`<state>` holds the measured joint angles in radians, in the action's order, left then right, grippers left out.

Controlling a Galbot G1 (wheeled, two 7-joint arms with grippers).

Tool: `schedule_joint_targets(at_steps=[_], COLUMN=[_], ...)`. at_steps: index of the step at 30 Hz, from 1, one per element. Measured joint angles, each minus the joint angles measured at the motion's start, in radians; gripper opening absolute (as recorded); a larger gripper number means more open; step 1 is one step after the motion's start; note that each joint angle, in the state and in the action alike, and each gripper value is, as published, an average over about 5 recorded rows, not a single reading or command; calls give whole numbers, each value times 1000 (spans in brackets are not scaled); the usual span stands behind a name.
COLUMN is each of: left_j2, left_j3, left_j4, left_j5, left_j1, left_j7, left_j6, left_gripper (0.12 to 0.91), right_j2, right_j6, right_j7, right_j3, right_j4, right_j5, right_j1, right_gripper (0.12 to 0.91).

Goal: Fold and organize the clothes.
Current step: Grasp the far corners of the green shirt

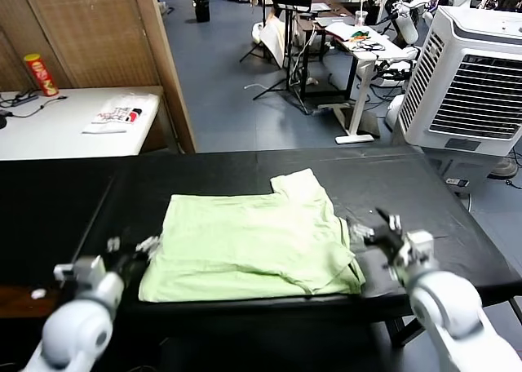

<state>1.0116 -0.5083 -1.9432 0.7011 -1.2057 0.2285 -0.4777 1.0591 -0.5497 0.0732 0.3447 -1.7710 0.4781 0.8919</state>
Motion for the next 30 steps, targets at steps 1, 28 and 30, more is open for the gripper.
schedule_joint_targets(at_steps=[1, 28, 30], left_j2=[-2, 29, 28], left_j3=[24, 245, 245], left_j4=[33, 526, 528], left_j5=[9, 51, 50], left_j1=[41, 447, 446], left_j7=[-3, -78, -85], left_j6=[-4, -70, -68], left_gripper=[798, 798, 783], right_j2=[8, 243, 247], right_j6=[0, -35, -32], right_j7=[7, -10, -18], right_j3=[-23, -252, -251], right_j4=[39, 675, 687], right_j5=[4, 12, 12], right_j1=[-39, -452, -457], right_gripper=[798, 798, 798])
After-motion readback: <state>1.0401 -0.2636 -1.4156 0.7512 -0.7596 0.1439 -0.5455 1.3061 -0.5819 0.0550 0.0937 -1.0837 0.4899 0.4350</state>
